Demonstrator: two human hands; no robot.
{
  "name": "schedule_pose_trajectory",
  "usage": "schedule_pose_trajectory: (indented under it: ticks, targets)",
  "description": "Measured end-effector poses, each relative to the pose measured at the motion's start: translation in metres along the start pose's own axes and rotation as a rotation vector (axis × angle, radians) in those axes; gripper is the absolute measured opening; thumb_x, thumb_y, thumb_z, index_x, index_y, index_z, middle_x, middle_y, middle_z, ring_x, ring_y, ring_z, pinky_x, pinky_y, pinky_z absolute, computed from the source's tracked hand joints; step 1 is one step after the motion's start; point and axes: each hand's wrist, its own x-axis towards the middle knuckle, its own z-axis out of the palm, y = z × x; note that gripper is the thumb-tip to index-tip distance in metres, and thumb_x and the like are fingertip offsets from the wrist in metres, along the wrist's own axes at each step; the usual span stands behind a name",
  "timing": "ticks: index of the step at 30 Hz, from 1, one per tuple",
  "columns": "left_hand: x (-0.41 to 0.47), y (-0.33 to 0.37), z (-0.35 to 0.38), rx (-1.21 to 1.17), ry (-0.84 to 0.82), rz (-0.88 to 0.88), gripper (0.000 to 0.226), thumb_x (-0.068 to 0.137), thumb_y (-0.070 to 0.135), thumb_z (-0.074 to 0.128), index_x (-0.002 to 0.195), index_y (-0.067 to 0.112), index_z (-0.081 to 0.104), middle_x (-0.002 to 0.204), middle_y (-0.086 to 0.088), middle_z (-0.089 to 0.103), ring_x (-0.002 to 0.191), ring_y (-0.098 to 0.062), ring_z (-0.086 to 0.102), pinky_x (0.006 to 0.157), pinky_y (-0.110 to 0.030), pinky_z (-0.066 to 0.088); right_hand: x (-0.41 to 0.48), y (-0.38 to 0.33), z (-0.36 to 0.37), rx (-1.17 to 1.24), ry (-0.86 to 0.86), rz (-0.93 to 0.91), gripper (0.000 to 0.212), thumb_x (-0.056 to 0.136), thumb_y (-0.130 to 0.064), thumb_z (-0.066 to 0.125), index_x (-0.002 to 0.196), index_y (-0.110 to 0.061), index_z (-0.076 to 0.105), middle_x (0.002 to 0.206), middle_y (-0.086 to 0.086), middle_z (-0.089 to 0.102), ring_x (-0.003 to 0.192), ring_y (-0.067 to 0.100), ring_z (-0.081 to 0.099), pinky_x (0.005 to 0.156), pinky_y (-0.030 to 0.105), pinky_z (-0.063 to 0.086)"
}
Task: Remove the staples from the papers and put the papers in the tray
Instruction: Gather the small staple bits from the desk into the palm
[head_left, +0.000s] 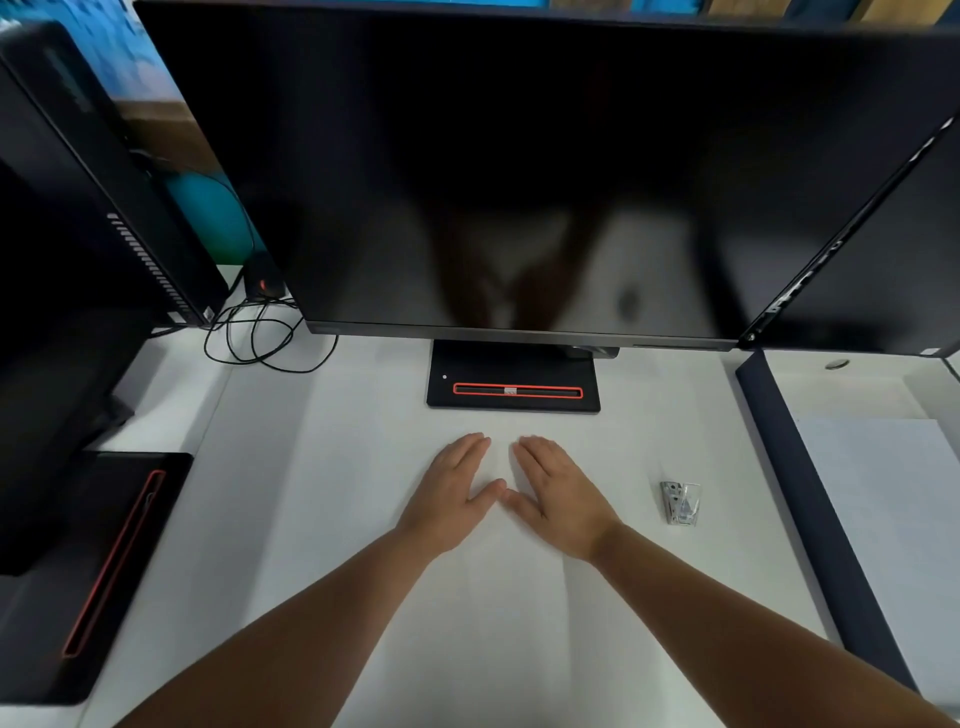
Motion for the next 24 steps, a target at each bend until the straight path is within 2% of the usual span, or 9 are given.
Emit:
schedule_pose_trajectory:
  ticks: [3, 6, 11, 14, 17, 19, 21, 23, 24]
  targets:
    - [-0.001, -0.002, -0.003, -0.019, 0.035, 0.033, 0.053, 0.100, 0.034, 0.042, 0.148, 0.017, 0.030, 0.156, 0.003, 0.025, 0.145, -0.009, 0.017, 0.118, -0.020, 0.007, 0.000, -0.001, -0.009, 0.056, 0.053, 0.026, 0.069, 0.092, -0.057, 0.033, 0.143, -0.010, 0.033, 0.145, 0.007, 0.040, 0.134, 0.021, 0.034, 0.113, 0.035, 0.030]
    - [0.000, -0.008, -0.005, 0.058, 0.110, 0.022, 0.050, 0.102, 0.034, 0.032, 0.147, 0.014, 0.032, 0.156, 0.000, 0.027, 0.145, -0.010, 0.017, 0.116, -0.018, -0.001, 0.011, 0.004, -0.020, 0.046, 0.022, 0.141, 0.072, 0.093, -0.058, 0.032, 0.148, -0.014, 0.021, 0.155, 0.003, 0.025, 0.142, 0.019, 0.020, 0.118, 0.035, 0.020]
    - [0.000, -0.018, -0.001, 0.232, -0.058, 0.004, 0.069, 0.096, 0.052, 0.008, 0.152, 0.014, 0.015, 0.161, 0.000, 0.006, 0.148, -0.011, -0.002, 0.117, -0.027, -0.011, 0.008, 0.000, -0.012, -0.051, -0.076, 0.119, 0.080, 0.090, -0.064, 0.019, 0.150, -0.013, 0.007, 0.159, 0.002, 0.006, 0.146, 0.015, 0.000, 0.120, 0.034, 0.001]
    - [-0.001, -0.010, -0.002, 0.191, -0.083, 0.041, 0.058, 0.102, 0.042, 0.022, 0.152, 0.013, 0.017, 0.161, 0.000, 0.007, 0.148, -0.008, -0.002, 0.116, -0.024, -0.011, -0.003, -0.006, -0.007, 0.024, -0.046, 0.043, 0.085, 0.086, -0.071, 0.015, 0.148, -0.013, 0.020, 0.156, 0.004, 0.022, 0.144, 0.018, 0.016, 0.120, 0.037, 0.014]
    - [-0.005, 0.000, -0.002, 0.071, -0.117, 0.108, 0.051, 0.103, 0.033, 0.030, 0.151, 0.015, 0.022, 0.160, 0.006, 0.013, 0.142, 0.004, 0.002, 0.110, -0.010, -0.011, -0.003, -0.003, -0.009, 0.112, 0.019, 0.063, 0.087, 0.085, -0.074, 0.017, 0.144, -0.012, 0.031, 0.148, 0.006, 0.037, 0.137, 0.020, 0.031, 0.115, 0.036, 0.028]
    - [-0.007, 0.005, -0.003, -0.007, -0.105, 0.124, 0.048, 0.103, 0.029, 0.033, 0.149, 0.017, 0.028, 0.158, 0.008, 0.019, 0.138, 0.008, 0.008, 0.107, -0.003, -0.006, 0.001, 0.002, -0.012, 0.134, 0.073, 0.156, 0.078, 0.089, -0.065, 0.028, 0.146, -0.012, 0.027, 0.152, 0.005, 0.031, 0.140, 0.019, 0.025, 0.117, 0.034, 0.022]
    - [-0.009, 0.008, -0.005, -0.078, -0.070, 0.120, 0.045, 0.103, 0.026, 0.034, 0.148, 0.019, 0.033, 0.156, 0.010, 0.025, 0.141, 0.004, 0.017, 0.109, -0.005, 0.004, 0.003, 0.005, -0.016, 0.115, 0.041, 0.215, 0.073, 0.093, -0.057, 0.033, 0.148, -0.012, 0.020, 0.157, 0.004, 0.020, 0.144, 0.018, 0.014, 0.119, 0.033, 0.014]
    - [-0.009, 0.007, -0.007, -0.060, -0.032, 0.134, 0.044, 0.103, 0.025, 0.031, 0.146, 0.018, 0.035, 0.154, 0.011, 0.026, 0.141, 0.003, 0.015, 0.114, -0.010, 0.006, 0.002, 0.005, -0.016, 0.056, -0.028, 0.185, 0.077, 0.091, -0.061, 0.024, 0.149, -0.013, 0.015, 0.159, 0.002, 0.012, 0.146, 0.016, 0.005, 0.120, 0.033, 0.006]
    - [-0.008, 0.005, -0.006, -0.008, -0.003, 0.161, 0.047, 0.102, 0.029, 0.025, 0.146, 0.016, 0.036, 0.154, 0.010, 0.027, 0.140, 0.002, 0.013, 0.118, -0.019, 0.005, 0.000, 0.003, -0.015, 0.026, -0.052, 0.148, 0.082, 0.087, -0.067, 0.015, 0.150, -0.013, 0.013, 0.159, 0.002, 0.010, 0.146, 0.014, 0.002, 0.120, 0.031, 0.002]
